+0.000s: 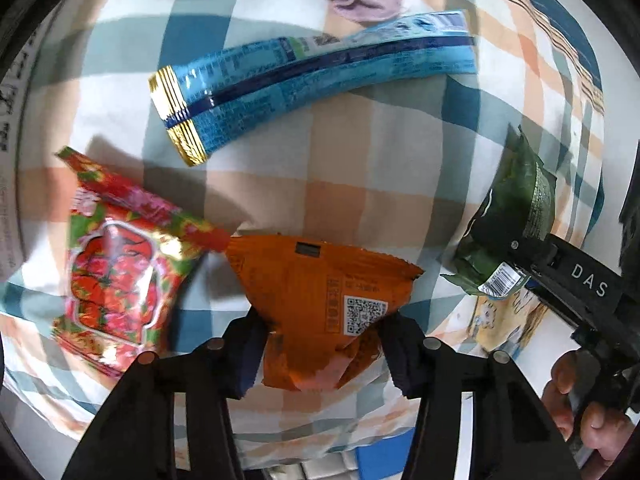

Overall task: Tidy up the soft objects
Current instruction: 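Grasp the orange snack bag with the left tool while the right tool grasps the green bag, then carry both bags over the box and open both tools to drop them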

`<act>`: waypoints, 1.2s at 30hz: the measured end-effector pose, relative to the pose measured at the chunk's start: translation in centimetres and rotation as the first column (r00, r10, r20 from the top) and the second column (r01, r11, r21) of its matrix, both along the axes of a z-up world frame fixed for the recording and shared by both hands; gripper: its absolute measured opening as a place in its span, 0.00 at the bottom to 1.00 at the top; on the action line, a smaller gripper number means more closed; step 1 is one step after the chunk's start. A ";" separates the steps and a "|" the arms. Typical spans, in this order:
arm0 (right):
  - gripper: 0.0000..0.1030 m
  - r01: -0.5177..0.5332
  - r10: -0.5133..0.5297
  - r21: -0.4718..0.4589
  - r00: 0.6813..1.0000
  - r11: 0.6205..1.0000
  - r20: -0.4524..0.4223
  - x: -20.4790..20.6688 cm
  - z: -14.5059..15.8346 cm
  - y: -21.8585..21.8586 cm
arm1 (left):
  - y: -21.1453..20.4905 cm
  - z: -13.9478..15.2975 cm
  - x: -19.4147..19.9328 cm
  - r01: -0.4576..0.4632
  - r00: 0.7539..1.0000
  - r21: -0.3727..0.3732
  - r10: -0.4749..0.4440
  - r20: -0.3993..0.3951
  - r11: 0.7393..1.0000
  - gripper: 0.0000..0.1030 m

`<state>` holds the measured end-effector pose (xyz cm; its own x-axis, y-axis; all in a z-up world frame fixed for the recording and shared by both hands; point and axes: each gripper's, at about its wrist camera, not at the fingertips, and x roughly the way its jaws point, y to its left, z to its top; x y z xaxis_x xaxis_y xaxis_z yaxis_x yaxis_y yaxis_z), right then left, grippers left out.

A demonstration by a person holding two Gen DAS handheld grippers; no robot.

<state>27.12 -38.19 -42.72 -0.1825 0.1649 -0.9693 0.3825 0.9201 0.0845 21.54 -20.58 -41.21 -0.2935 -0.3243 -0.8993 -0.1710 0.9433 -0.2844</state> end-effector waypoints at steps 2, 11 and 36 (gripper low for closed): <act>0.35 -0.015 0.015 -0.005 1.000 1.000 0.006 -0.6 0.4 0.7 | -0.6 0.9 -0.6 0.030 0.999 0.012 -0.030 0.033 0.999 0.46; 0.35 -0.059 0.053 0.053 0.993 0.997 0.103 -4.5 5.1 4.6 | -1.6 8.5 -3.1 0.152 0.951 0.116 -0.177 0.255 0.982 0.46; 0.35 -0.429 0.335 0.180 0.856 0.885 0.395 -1.3 22.0 31.0 | 29.4 21.1 4.1 -0.158 0.894 0.060 0.117 0.432 0.986 0.46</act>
<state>25.79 -7.23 -20.75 0.0536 0.3985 -0.9156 -0.0922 0.9150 0.3928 25.64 8.83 -20.07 0.1655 -0.2440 -0.9556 -0.1827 0.9446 -0.2728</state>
